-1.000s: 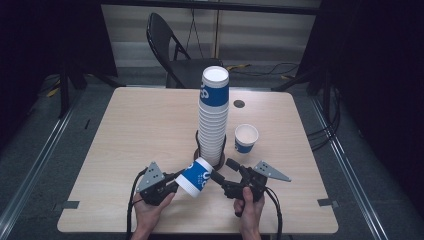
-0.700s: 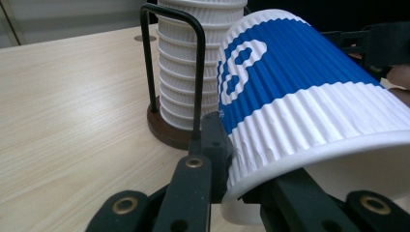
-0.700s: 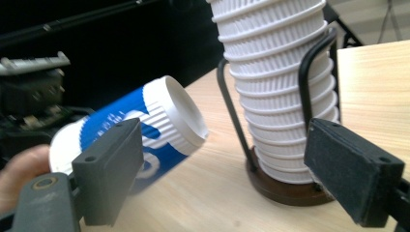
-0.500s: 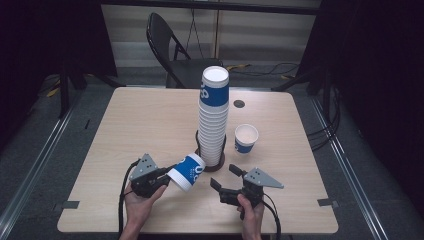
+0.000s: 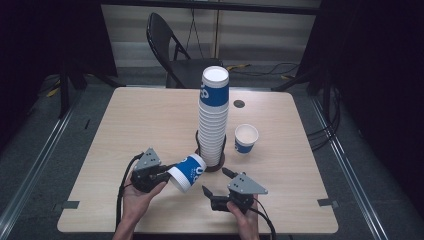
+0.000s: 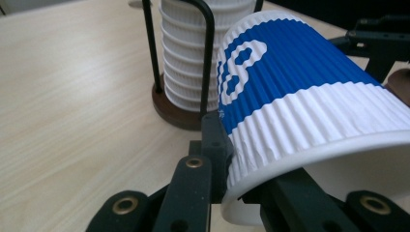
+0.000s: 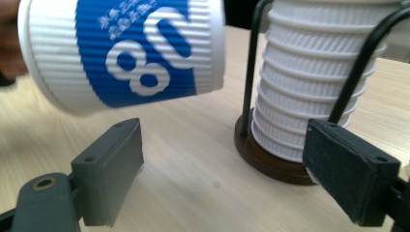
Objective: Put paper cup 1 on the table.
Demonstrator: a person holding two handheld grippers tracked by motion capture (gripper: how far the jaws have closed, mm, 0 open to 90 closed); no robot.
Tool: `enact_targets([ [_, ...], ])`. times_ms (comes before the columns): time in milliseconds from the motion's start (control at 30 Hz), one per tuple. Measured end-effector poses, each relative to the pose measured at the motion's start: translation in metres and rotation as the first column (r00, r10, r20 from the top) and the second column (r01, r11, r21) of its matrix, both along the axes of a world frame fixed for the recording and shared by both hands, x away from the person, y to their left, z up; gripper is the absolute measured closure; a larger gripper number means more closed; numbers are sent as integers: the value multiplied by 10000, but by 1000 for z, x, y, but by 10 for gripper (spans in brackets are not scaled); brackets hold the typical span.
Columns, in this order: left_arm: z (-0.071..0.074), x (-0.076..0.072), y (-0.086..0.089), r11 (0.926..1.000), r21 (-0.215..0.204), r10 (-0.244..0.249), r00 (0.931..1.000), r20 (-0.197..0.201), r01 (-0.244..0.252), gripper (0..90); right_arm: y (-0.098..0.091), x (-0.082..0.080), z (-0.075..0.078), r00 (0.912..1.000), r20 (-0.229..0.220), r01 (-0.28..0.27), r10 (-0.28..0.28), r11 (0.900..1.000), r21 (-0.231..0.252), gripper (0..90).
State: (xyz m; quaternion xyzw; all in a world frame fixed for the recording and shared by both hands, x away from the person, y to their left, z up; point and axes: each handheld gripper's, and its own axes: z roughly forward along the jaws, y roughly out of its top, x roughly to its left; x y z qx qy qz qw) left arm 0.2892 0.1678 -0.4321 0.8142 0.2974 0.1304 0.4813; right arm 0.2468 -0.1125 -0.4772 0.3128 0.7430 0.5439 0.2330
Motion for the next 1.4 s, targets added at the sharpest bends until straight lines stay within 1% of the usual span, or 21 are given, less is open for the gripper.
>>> enact_targets([
  [67,4,1,-3,9998,143,-119,9998,-181,122,849,4,-3,2,9991,-77,-416,413,9983,-411,152],
  [133,6,3,-3,9996,114,-256,9991,-330,260,850,5,-4,2,9985,72,-533,537,9973,-501,141],
  [167,8,4,-5,9993,213,-300,9979,-578,312,850,8,-6,4,9967,293,-727,753,9941,-808,139],
  [300,12,7,-9,9978,426,-465,9950,-889,505,850,11,-6,5,9949,558,-759,836,9889,-1278,137],
  [333,13,8,-9,9967,644,-449,9957,-808,502,850,11,-6,5,9940,633,-799,892,9874,-1369,135],
  [367,14,9,-12,9957,660,-571,9917,-1149,649,849,12,-7,5,9932,716,-798,920,9843,-1574,135],
  [533,14,13,-14,9948,765,-554,9877,-1464,671,849,14,-8,3,9908,896,-817,1015,9760,-2017,136],
  [600,14,16,-16,9924,1001,-551,9856,-1601,717,849,15,-9,2,9898,1034,-731,977,9728,-2197,135],
  [667,16,20,-16,9884,1275,-558,9778,-2020,827,849,17,-9,2,9877,1202,-664,1004,9636,-2591,136],
  [800,17,23,-19,9838,1486,-659,9730,-2211,1003,848,20,-9,3,9868,1305,-541,964,9538,-2957,138],
  [833,18,24,-20,9815,1602,-664,9712,-2286,1048,849,22,-9,4,9844,1475,-442,962,9457,-3220,137],
  [900,19,24,-21,9794,1729,-626,9704,-2334,1048,849,23,-10,5,9822,1590,-423,1002,9421,-3327,137],
  [933,19,24,-21,9798,1705,-625,9705,-2331,1040,849,25,-11,5,9766,1887,-302,1032,9345,-3547,137],
  [1000,19,25,-23,9775,1765,-699,9670,-2450,1154,849,27,-10,5,9764,1937,-191,954,9318,-3626,137],
  [1033,20,25,-24,9762,1804,-727,9655,-2501,1202,849,28,-11,5,9727,2060,-198,1073,9220,-3868,137],
  [1100,19,26,-28,9710,1911,-848,9545,-2859,1435,849,29,-12,5,9669,2248,-209,1209,9152,-4024,138],
  [1133,19,26,-28,9710,1911,-848,9545,-2859,1435,849,30,-13,5,9639,2336,-190,1281,9076,-4194,138],
  [1167,18,29,-32,9622,2119,-1002,9456,-3096,1714,850,31,-13,5,9611,2442,-125,1288,9038,-4277,138],
  [1267,18,30,-37,9589,2230,-985,9427,-3186,1755,850,32,-15,4,9565,2542,-203,1433,9016,-4321,138],
  [1300,18,31,-41,9552,2359,-954,9406,-3259,1786,850,33,-15,2,9530,2650,-124,1470,8926,-4506,136],
  [1400,17,31,-43,9556,2298,-1015,9382,-3309,1844,850,33,-16,2,9515,2704,-110,1470,8943,-4474,135],
])
